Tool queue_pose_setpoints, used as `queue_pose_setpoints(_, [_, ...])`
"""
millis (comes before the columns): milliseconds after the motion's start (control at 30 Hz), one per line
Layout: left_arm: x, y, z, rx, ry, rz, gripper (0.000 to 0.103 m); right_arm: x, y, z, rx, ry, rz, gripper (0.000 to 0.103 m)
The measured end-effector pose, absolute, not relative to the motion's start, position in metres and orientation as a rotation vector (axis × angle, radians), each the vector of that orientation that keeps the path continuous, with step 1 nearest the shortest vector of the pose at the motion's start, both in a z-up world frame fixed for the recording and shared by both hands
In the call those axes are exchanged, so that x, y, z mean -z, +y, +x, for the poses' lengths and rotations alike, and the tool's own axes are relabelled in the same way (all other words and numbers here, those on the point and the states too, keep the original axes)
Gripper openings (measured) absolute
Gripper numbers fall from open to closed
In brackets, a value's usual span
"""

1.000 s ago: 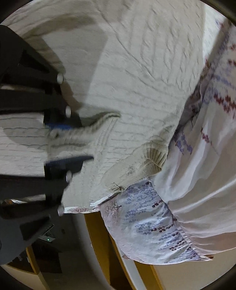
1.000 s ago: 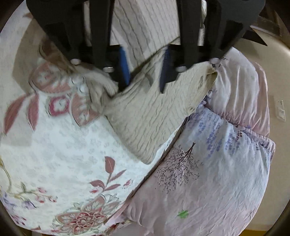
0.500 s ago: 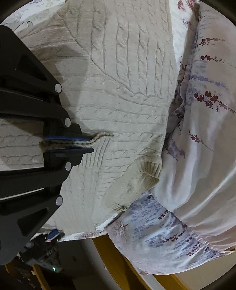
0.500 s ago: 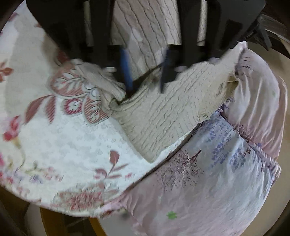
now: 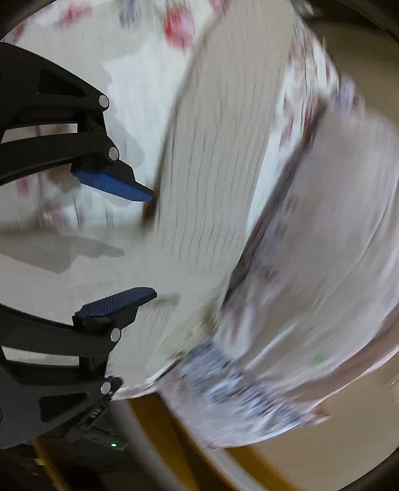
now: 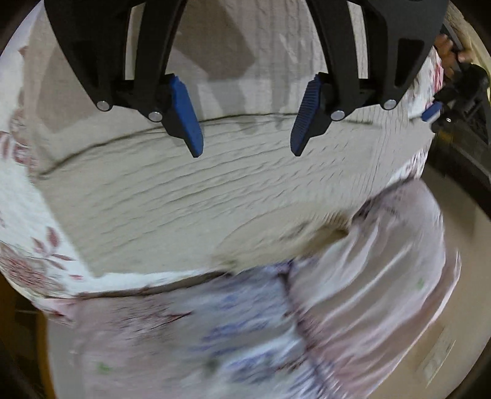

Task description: Fold small clothes

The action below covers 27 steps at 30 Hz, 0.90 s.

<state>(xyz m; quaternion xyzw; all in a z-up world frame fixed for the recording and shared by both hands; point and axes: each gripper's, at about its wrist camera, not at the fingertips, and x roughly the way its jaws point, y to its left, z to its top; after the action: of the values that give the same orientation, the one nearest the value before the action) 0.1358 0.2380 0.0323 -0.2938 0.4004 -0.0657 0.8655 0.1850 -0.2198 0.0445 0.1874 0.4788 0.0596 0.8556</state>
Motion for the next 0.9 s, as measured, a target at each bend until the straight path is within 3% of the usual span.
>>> queue_pose_setpoints(200, [-0.016, 0.315, 0.116, -0.046, 0.806, -0.828, 0.060, -0.032, -0.208, 0.191, -0.141, 1.050, 0.395, 0.070])
queue_pose_setpoints(700, [0.015, 0.377, 0.126, -0.183, 0.713, -1.173, 0.056, -0.042, -0.219, 0.181, -0.175, 1.042, 0.491, 0.072])
queue_pose_setpoints(900, [0.022, 0.393, 0.128, -0.223, 0.691, -1.264, 0.040, -0.044, -0.222, 0.179, -0.175, 1.046, 0.501, 0.074])
